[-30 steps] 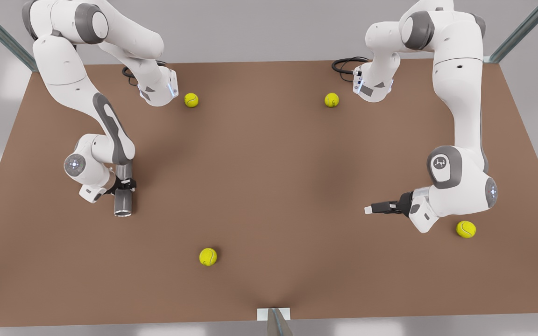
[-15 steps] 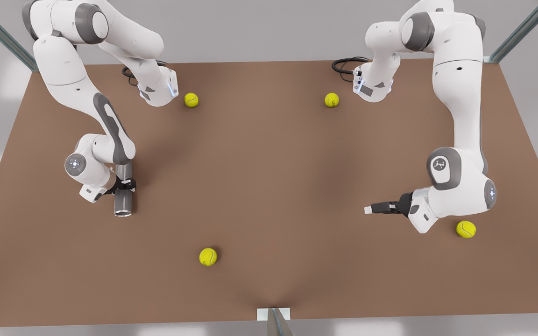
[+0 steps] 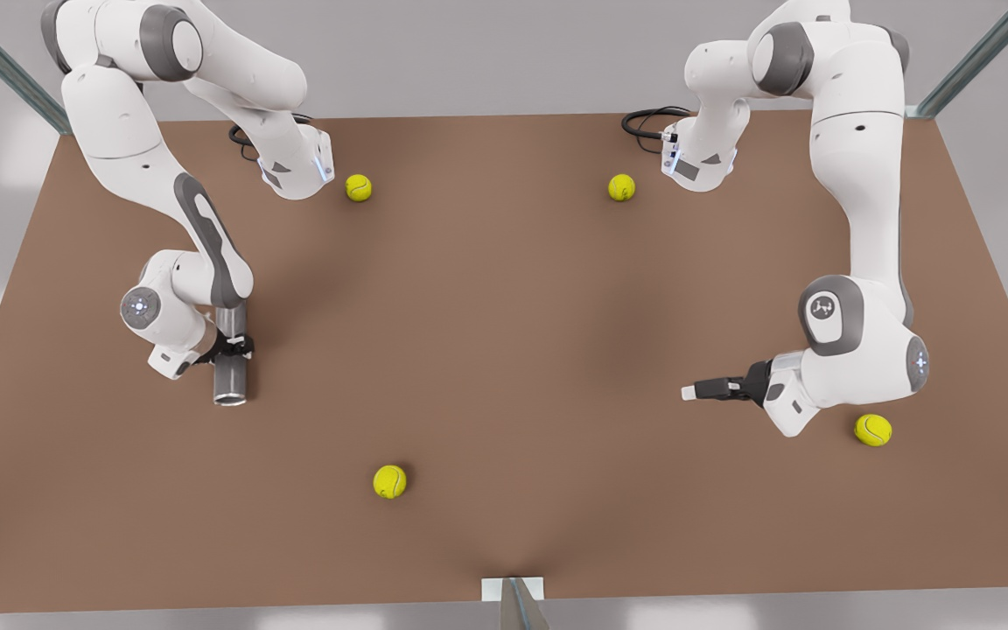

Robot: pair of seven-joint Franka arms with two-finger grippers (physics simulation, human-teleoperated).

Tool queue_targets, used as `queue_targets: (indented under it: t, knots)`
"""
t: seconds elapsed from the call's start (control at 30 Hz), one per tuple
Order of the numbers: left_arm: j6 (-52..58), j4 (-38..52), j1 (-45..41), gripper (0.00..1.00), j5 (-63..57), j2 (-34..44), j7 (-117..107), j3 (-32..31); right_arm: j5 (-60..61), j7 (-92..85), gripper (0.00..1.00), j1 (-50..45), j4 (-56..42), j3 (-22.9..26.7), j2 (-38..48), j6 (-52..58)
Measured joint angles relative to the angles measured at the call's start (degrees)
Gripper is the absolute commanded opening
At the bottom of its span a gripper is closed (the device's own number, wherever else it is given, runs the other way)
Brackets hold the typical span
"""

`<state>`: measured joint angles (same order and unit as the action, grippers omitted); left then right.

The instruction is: Put the tennis tube upright

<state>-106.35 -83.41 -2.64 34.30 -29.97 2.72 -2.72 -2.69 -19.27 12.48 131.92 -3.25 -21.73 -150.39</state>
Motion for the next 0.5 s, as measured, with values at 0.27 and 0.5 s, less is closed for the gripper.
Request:
queue_targets:
  t: [0.27, 0.5]
  knots:
    - [-0.1, 0.1, 0.1, 1.0, 0.0, 0.0, 0.0, 0.0, 0.3, -1.1, 0.78, -0.2, -0.2, -1.7, 7.2, 5.0]
    - [-0.4, 0.1, 0.0, 1.0, 0.0, -0.1, 0.0, 0.1, 0.5, -0.8, 0.78, -0.9, -0.2, -11.2, 12.4, 7.3]
